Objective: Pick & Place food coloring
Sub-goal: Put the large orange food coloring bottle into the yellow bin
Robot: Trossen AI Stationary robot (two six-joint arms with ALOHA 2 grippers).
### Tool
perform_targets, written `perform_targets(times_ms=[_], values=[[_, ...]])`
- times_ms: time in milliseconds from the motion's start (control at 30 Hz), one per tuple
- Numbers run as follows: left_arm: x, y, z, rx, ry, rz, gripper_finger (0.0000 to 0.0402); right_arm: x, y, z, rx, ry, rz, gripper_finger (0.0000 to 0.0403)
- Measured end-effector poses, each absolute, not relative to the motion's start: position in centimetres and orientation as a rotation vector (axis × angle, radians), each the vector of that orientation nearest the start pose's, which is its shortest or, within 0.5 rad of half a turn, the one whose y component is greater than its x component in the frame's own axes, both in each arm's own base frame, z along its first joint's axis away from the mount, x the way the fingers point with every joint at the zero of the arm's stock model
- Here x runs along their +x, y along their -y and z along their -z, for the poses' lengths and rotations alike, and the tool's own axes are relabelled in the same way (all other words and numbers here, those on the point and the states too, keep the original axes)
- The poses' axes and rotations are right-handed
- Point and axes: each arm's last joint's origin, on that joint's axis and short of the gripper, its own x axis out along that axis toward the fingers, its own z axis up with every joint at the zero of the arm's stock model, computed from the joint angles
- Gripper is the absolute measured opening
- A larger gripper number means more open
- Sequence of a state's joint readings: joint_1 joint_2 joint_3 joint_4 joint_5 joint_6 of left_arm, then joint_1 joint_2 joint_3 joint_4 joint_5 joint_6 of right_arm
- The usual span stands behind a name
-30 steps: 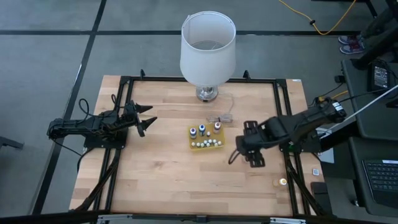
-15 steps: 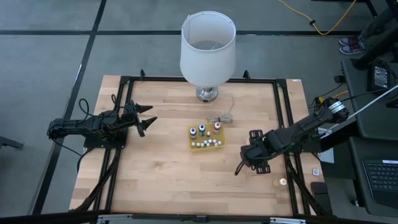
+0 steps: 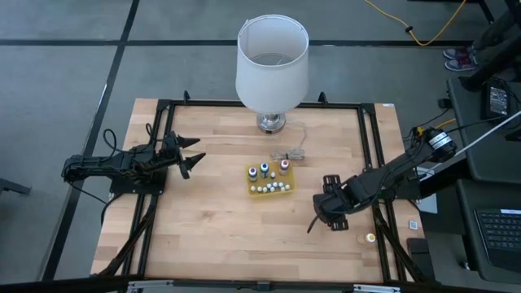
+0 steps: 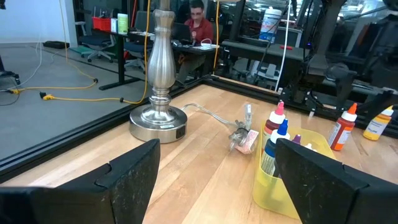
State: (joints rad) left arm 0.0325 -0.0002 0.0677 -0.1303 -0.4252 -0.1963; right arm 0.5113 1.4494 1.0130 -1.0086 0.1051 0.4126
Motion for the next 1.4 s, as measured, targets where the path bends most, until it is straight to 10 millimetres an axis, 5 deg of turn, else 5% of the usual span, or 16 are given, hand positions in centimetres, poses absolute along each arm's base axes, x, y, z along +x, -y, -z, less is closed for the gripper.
perform_targets(times_ms=[467,1067,1400], values=[[9.0,-1.5,-17.4,-0.181,-0.017,-0.462,0.0312,21.6,-11.8,-21.3,-0.097,-1.406,-0.042,0.0287],[9.0,-1.5,-17.4,-0.18,-0.017,-0.462,0.0312,21.7,-11.8,-21.4,-0.07,-1.403,-0.022,0.0122],[9.0,-1.5,-17.4,-0.18,-0.017,-0.462,0.0311,23.6,-10.7,-25.5,-0.041,-1.348,-0.017,0.0137]])
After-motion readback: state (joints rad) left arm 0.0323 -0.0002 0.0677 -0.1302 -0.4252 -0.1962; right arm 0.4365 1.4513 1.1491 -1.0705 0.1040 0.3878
